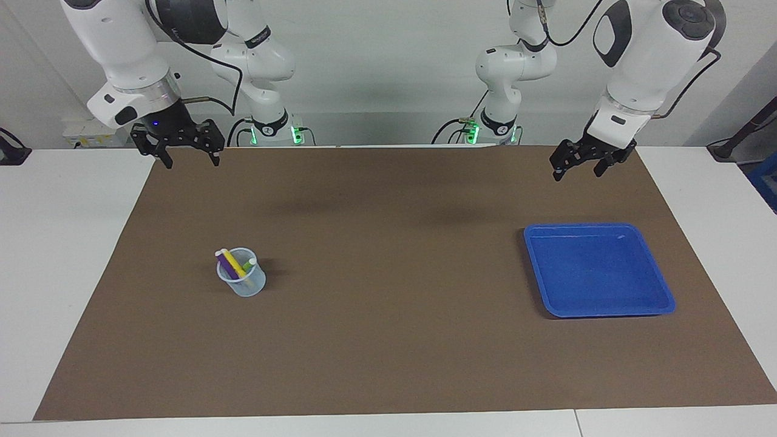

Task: Right arm passes pens to left for tray arrangement

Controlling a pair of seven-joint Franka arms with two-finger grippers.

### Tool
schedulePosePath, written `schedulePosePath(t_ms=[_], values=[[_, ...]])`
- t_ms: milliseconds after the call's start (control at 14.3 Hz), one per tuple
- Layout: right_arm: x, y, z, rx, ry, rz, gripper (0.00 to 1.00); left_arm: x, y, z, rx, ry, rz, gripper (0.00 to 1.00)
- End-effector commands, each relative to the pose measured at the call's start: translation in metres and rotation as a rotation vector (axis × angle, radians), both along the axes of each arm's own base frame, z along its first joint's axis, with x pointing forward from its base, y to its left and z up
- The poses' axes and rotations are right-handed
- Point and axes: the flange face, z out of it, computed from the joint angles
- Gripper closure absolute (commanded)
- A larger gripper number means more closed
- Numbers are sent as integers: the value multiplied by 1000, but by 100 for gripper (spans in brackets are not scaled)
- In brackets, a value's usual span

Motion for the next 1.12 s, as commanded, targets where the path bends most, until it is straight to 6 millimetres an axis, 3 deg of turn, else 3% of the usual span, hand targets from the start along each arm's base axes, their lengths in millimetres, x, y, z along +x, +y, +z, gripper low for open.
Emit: schedulePosePath(t_ms=[0, 1052], values=[[-4, -3, 3, 10, -5, 22, 0, -4, -1, 4, -10, -13, -4, 0], [-5, -3, 3, 10, -2, 21, 0, -3, -11, 5, -11, -33, -16, 0]])
